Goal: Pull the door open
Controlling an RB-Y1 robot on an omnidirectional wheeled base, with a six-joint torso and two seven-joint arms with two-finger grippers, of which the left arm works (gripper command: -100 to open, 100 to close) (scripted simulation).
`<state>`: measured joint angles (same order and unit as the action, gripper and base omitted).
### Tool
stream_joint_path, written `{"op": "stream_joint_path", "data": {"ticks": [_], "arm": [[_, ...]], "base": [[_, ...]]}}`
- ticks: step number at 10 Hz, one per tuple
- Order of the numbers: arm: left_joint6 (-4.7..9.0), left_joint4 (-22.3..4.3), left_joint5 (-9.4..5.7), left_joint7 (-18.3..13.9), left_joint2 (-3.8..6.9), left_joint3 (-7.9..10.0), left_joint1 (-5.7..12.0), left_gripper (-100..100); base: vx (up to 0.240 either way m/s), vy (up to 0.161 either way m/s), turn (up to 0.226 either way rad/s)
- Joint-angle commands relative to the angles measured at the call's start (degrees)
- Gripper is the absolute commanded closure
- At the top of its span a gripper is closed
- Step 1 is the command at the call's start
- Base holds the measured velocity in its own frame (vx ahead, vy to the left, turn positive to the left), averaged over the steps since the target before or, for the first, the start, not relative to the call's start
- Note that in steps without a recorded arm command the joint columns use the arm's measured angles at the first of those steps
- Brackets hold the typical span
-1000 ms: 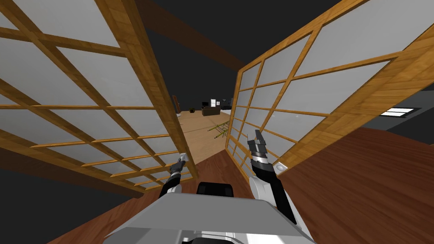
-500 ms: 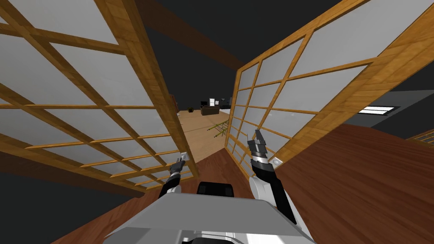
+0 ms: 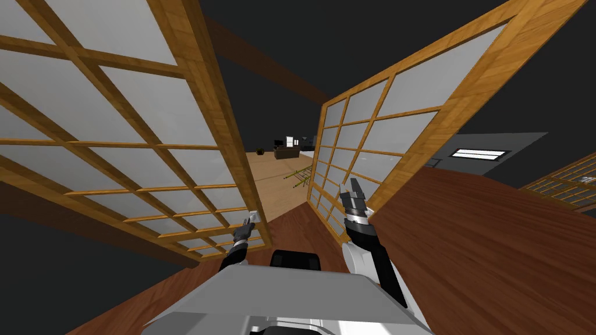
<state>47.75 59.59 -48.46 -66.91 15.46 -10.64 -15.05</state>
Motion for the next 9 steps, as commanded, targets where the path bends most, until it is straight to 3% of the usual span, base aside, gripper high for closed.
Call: {"op": "stream_joint_path", "data": {"ticks": [1,6,9], "arm": [[1.26,-0.3,0.86,-1.5,-0.15,-1.96,0.18,-100],[3.73,-0.4,1.91,-3.6,0.33,-4.53,-0.53,-100],[4.42,-0.4,2.20,-4.2,0.46,-5.26,-0.73,-100]], "base": [[-0.093,0.016,-0.105],[-0.092,0.025,-0.069],[-0.069,0.012,-0.026]]}}
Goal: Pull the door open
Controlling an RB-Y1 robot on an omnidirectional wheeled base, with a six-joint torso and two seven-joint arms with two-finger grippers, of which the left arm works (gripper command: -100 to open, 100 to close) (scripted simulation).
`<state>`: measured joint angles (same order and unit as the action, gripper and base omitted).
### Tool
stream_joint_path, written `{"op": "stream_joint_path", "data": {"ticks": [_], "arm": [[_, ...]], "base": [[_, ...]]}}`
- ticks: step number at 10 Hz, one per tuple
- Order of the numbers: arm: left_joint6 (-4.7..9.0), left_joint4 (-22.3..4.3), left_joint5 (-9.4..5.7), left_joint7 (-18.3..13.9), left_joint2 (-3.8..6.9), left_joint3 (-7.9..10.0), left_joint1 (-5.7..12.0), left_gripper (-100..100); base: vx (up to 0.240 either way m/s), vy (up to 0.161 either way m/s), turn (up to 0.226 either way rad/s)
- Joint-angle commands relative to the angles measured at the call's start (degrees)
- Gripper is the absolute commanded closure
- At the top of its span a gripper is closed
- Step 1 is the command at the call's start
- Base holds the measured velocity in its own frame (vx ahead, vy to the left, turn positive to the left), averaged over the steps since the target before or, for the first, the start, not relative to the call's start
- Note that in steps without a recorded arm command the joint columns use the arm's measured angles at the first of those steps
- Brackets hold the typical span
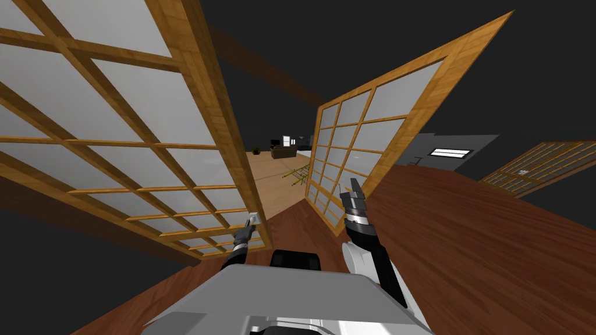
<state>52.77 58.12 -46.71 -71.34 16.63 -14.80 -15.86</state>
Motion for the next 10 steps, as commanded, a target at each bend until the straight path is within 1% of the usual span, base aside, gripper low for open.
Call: {"op": "stream_joint_path", "data": {"ticks": [1,2,3,4,5,10], "arm": [[-0.07,1.0,0.67,-0.2,-0.61,-1.65,-0.07,-100],[0.34,0.2,0.16,-0.3,0.29,-0.32,-0.47,-100],[-0.95,1.0,-0.89,-0.5,0.54,0.41,-0.43,-100],[-0.41,0.5,-0.73,-0.3,0.76,0.56,-1.04,-100],[-0.41,0.5,-0.73,-0.3,0.76,0.56,-1.04,100],[-0.41,0.5,-0.73,-0.3,0.76,0.56,-1.04,100]], "base": [[-0.059,0.012,-0.051],[-0.036,0.033,0.029],[0.060,-0.006,0.086],[0.035,0.009,0.074],[-0.012,0.016,-0.040],[-0.004,-0.005,-0.005]]}}
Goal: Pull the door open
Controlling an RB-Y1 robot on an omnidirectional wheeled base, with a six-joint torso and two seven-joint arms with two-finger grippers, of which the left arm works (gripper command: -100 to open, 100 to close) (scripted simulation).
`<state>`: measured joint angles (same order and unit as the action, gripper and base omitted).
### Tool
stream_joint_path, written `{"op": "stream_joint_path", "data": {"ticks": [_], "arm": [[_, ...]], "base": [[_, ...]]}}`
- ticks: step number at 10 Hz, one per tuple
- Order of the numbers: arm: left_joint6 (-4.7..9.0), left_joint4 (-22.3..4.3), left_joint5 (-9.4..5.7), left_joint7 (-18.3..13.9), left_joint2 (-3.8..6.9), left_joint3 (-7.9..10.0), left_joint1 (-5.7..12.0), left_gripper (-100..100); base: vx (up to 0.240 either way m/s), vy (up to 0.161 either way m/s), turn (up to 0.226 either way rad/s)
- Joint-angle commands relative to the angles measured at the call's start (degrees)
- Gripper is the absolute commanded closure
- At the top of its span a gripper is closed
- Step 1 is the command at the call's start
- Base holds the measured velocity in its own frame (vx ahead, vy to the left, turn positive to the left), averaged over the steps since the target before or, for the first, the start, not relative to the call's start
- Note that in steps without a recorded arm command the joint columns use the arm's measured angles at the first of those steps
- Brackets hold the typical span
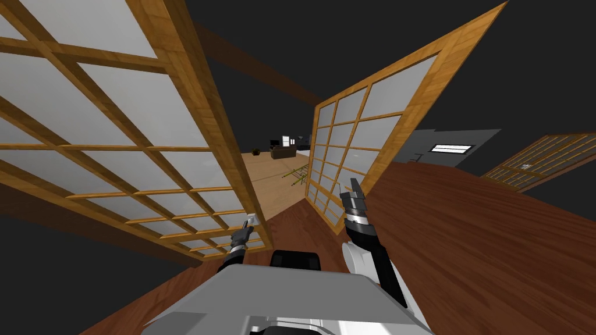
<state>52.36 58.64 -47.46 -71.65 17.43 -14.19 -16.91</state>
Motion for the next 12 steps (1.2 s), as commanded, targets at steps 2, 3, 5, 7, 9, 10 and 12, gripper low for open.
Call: {"op": "stream_joint_path", "data": {"ticks": [2,3,5,7,9,10,12], "arm": [[0.59,0.3,0.84,-1.3,0.88,-1.70,-0.35,-100],[0.86,0.4,1.22,-1.9,1.28,-2.47,-0.52,-100],[1.43,0.7,2.04,-3.1,2.13,-4.11,-0.86,-100],[2.06,1.0,2.93,-4.5,3.05,-5.91,-1.23,-100],[2.02,1.1,3.01,-4.5,3.16,-6.08,-1.29,-100],[2.90,-0.7,2.67,-6.1,3.79,-5.41,-0.77,-100],[3.75,-2.7,2.24,-7.6,4.45,-4.57,-0.18,-100]], "base": [[-0.147,0.008,-0.128],[-0.196,-0.007,-0.093],[-0.202,0.010,-0.130],[-0.232,0.004,-0.149],[-0.153,0.023,-0.065],[0.105,0.006,-0.156],[0.207,0.045,-0.147]]}}
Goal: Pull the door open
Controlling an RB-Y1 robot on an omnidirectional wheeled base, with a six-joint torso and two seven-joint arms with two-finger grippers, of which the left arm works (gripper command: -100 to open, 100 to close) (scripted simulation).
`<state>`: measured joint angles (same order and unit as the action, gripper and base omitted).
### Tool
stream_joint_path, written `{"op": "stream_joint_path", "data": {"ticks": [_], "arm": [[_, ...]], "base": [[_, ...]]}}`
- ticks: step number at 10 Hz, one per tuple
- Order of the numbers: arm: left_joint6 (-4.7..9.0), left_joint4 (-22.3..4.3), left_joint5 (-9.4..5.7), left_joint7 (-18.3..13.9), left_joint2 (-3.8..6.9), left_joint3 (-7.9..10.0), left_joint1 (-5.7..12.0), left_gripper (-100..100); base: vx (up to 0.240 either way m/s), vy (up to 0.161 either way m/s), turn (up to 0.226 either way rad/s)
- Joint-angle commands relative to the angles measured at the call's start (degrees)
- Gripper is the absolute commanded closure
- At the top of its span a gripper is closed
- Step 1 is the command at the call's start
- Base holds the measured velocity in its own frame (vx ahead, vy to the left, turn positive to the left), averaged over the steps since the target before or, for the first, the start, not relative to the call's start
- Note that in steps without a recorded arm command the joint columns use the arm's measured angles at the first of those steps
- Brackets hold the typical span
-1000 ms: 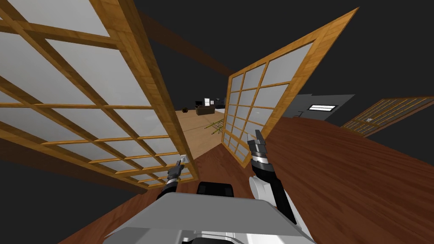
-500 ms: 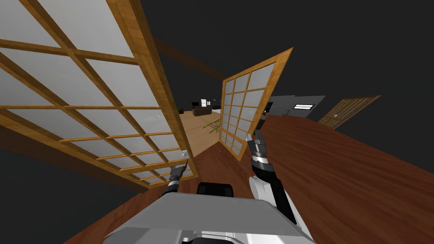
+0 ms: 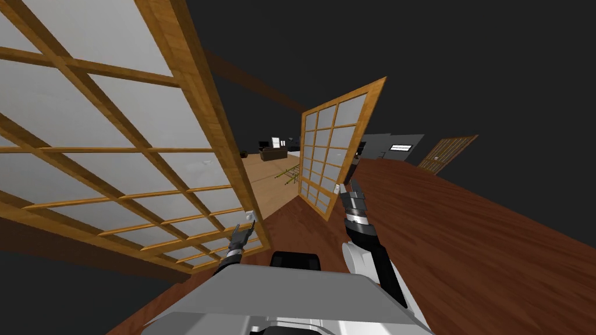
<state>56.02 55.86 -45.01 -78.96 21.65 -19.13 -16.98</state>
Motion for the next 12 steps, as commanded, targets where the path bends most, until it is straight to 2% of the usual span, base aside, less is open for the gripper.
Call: {"op": "stream_joint_path", "data": {"ticks": [1,2,3,8,9,10,12], "arm": [[0.62,-1.1,-0.47,-1.2,0.65,0.88,0.26,-100],[0.66,-1.0,-0.19,-0.8,0.26,0.42,0.19,-100],[0.66,-1.0,-0.19,-0.8,0.26,0.42,0.19,100],[0.66,-1.0,-0.19,-0.8,0.26,0.42,0.19,100],[1.15,-1.2,0.41,-2.2,1.48,-0.90,-0.36,100],[1.34,-1.3,0.55,-2.5,1.78,-1.19,-0.46,100],[2.20,-1.3,1.19,-4.1,3.11,-2.49,-0.90,100]], "base": [[0.215,0.051,-0.126],[0.098,0.026,-0.024],[-0.005,-0.002,0.021],[-0.021,-0.004,0.000],[-0.142,0.016,-0.176],[-0.230,0.033,-0.161],[-0.196,0.021,-0.109]]}}
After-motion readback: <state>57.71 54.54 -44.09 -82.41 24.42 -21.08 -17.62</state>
